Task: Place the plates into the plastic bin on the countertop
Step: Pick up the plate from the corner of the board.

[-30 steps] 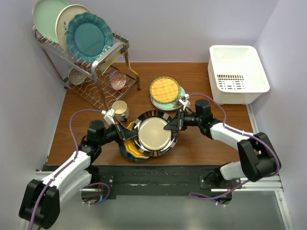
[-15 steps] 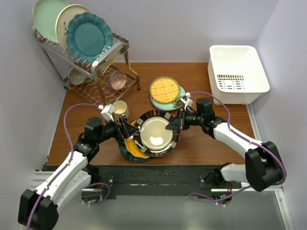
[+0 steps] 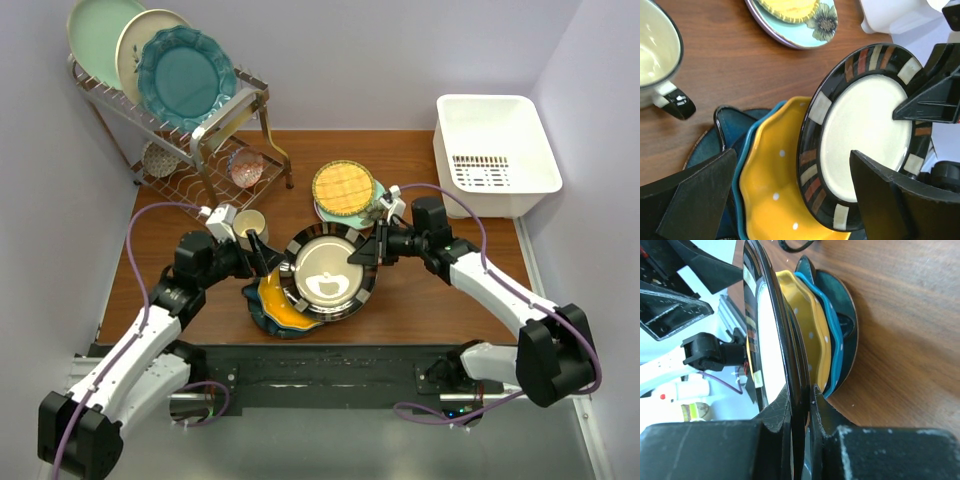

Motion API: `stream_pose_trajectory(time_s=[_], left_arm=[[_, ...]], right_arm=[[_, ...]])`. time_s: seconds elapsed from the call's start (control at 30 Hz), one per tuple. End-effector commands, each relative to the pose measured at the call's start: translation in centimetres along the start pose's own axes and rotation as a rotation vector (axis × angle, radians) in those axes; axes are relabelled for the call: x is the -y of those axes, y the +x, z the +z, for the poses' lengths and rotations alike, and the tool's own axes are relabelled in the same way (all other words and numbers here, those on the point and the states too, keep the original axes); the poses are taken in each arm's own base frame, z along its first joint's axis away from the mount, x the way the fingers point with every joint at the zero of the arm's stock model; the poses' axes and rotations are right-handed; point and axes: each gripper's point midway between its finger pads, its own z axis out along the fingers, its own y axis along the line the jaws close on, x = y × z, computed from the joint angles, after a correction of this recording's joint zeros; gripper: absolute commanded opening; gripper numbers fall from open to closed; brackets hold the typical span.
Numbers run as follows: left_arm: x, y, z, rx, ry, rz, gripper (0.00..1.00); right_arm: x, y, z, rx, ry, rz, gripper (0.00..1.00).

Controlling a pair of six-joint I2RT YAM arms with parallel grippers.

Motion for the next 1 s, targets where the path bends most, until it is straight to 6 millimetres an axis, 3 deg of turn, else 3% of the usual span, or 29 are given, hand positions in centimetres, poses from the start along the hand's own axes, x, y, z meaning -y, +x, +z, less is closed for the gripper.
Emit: stream_pose_trajectory(time_s=[0.0,0.2,0.3,0.4,0.63,0.73,0.97], left_arm=[[0.1,-2.5,0.3,0.068,-0.022,0.075,1.00],[-1.8,-2.1,1.9,0.046,-0.085,0.087,1.00],[-1.9,-2.7,2.5,0.046,-0.092,0.097,1.00],[-1.2,-4.1,2.8,0.069,-0.087,0.107,1.00],[2.9,-9.2,1.2,0.180,-0.015,0.174,1.00],[3.7,-10.5,0.7,0.194,-0.021,0.208,1.00],[3.6,-11.4,0.5,0.206,-0.052,0.225,1.00]], right_arm=[[-3.7,-3.8,-1.2,0.090,-0.063,-0.119,0.00],[-1.5,-4.0,-0.1,0.102,-0.005,-0.116,0.00],[-1.8,-4.4,-0.3,0.101,-0.002,-0.115,0.00],[-2.3,-5.5,-0.7,0.124,0.011,-0.132,0.00],[-3.6,-7.1,-0.9,0.132,-0.002,-0.130,0.00],[-4.5,-7.9,-0.8,0.136,-0.028,-0.129,0.00],[-5.8,-10.3,-0.8,0.155,-0.042,-0.140,0.00]])
